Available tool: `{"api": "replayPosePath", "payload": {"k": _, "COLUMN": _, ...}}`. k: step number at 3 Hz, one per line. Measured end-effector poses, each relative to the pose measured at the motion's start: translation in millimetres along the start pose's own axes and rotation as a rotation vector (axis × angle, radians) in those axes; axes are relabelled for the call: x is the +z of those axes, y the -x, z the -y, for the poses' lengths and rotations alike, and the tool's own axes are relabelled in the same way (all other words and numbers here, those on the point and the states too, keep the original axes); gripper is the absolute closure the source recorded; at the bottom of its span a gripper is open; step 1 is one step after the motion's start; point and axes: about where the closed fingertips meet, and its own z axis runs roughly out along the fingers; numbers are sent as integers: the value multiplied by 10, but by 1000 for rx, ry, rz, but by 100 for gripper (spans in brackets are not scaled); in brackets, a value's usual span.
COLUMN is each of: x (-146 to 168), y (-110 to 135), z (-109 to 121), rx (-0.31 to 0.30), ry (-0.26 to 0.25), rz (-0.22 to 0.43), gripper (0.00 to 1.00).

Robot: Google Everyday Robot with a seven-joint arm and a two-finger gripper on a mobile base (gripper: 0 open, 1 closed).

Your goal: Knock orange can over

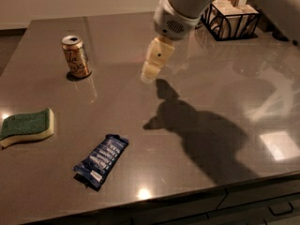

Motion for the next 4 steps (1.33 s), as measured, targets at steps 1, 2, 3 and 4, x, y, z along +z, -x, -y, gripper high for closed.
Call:
{"api": "replayPosePath", "payload": {"k": 1, "x": 345, "y": 346, "z": 168, "rx": 33, "ry": -1, "rz": 57, "gripper": 0}}
{"api": "replayPosePath", "payload": {"k": 2, "x": 734, "y": 705, "z": 395, "rx": 107, "ry": -17, "rz": 123, "gripper": 0}}
{"api": "replayPosePath", "payload": {"k": 3, "x": 994, "y": 957, "z": 530, "rx": 161, "ry": -28, "rz": 180, "gripper": 0}}
{"api": "replayPosePath", "payload": {"k": 4, "x": 1245, "y": 1225, "z": 595, "rx": 189, "ry": -31, "rz": 233, "gripper": 0}}
